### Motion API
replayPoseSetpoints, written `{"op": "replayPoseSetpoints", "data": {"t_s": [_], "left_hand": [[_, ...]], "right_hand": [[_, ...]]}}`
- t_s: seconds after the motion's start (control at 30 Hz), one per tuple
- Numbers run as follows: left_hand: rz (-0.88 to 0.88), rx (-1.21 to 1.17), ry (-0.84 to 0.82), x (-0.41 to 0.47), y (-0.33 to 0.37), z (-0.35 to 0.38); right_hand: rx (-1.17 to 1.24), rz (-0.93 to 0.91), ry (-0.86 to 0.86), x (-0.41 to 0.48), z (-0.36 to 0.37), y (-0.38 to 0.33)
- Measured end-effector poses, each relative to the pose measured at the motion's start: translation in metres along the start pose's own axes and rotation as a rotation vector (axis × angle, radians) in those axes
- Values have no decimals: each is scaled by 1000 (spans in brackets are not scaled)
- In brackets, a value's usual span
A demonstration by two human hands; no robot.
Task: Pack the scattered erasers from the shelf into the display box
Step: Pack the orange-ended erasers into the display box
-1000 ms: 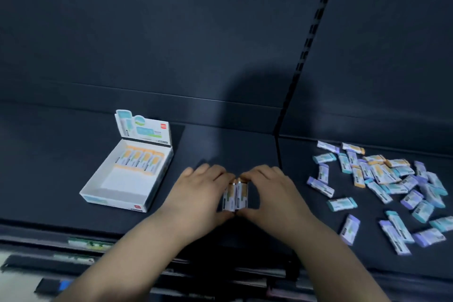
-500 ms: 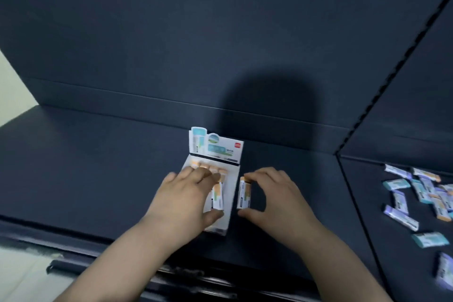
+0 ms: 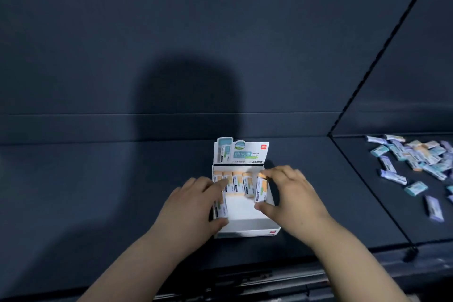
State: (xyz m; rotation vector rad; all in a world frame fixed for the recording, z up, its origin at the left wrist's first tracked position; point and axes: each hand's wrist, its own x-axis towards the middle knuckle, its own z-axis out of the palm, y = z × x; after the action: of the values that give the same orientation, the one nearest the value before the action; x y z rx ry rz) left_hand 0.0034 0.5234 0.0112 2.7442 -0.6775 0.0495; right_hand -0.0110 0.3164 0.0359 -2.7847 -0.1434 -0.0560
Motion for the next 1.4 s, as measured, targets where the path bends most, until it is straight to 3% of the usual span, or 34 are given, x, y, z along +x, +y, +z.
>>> {"op": "replayPoseSetpoints", "data": {"t_s": [0.5,0.93,1.4], "left_hand": [[-19,114,-91,23,11,7],[-5,191,-248,26,17,7],[-85,128,-279,24,20,15]], "right_hand": [[-245,-88,-148,42,8,15],[-509,-150,-148,55,23,13],[-456,-77,-99,46,23,8]]}}
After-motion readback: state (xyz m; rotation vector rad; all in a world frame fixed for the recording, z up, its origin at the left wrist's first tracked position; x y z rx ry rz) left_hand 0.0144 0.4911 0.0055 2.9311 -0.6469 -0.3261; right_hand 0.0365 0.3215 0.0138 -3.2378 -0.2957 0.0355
